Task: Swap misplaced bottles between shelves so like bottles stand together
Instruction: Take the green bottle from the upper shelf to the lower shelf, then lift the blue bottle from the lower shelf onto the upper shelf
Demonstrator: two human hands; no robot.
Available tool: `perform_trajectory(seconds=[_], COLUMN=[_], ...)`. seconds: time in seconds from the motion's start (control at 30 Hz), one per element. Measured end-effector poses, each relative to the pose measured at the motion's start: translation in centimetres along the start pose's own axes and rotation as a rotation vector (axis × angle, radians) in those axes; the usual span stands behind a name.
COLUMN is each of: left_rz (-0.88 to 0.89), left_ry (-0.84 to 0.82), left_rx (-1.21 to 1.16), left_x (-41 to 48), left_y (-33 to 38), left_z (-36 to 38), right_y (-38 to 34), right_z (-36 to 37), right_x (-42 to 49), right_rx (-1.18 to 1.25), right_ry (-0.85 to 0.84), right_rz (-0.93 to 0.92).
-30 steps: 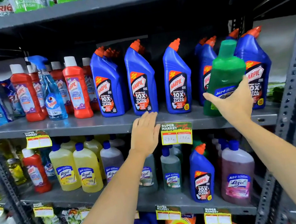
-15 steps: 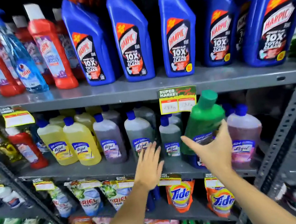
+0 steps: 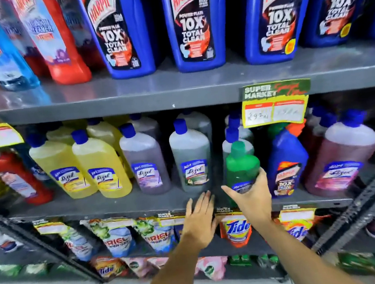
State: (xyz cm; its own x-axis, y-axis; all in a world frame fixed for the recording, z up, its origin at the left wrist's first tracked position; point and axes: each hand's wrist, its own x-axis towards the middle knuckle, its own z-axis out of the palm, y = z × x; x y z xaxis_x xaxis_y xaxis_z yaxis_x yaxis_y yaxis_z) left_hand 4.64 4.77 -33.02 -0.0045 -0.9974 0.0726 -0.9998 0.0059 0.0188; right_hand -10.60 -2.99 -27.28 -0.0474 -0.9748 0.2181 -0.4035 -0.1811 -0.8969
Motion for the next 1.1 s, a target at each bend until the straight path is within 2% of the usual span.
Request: perform_trajectory(seconds=[0.17,0.3,0.47,0.53,0.7,0.8,0.93,1.1], left_rz=[-0.002,-0.001,-0.003,-0.006,-0.015,-0.017,-0.004,-0.005], left_ry=[0.087,0.08,0.069,0.049,0.037,0.016,-0.017,-0.062], left_rx=[-0.031,-0.058,-0.067,-0.071,-0.079,-0.091,-0.036,0.053], left_x=[-0.1,-0.1,0.0,-0.1,-0.1,-0.1,-0.2,-0.8], left_y=[0.1,0.0,-0.4,-0.3,-0.1,-0.1,-0.2,0.2], left_z=[0.5,0.8,1.1,1.2,0.9,0.9,0.8,-1.0], right_y=[0.1,1.3,3.6,3.3,3.3,4.2,4.2,3.5], right_z=[0.8,0.2,-2.8,-4.3,-5.6,-5.5,-5.7,-7.7], right_x=[-0.2,-2.1,-3.8,-1.9,2.9,4.3,4.9,3.0], right_rx=[-0.104,0.073,0.108,0.078,0.014,0.049,0.003,0.015], right_ry=[0.027,-0.005,0.286,0.341,0.241,0.209,0.23,0.275], right_rz=[-0.026,-0.109,-0.151,-0.104,-0.044,0.079,0.17,0.148])
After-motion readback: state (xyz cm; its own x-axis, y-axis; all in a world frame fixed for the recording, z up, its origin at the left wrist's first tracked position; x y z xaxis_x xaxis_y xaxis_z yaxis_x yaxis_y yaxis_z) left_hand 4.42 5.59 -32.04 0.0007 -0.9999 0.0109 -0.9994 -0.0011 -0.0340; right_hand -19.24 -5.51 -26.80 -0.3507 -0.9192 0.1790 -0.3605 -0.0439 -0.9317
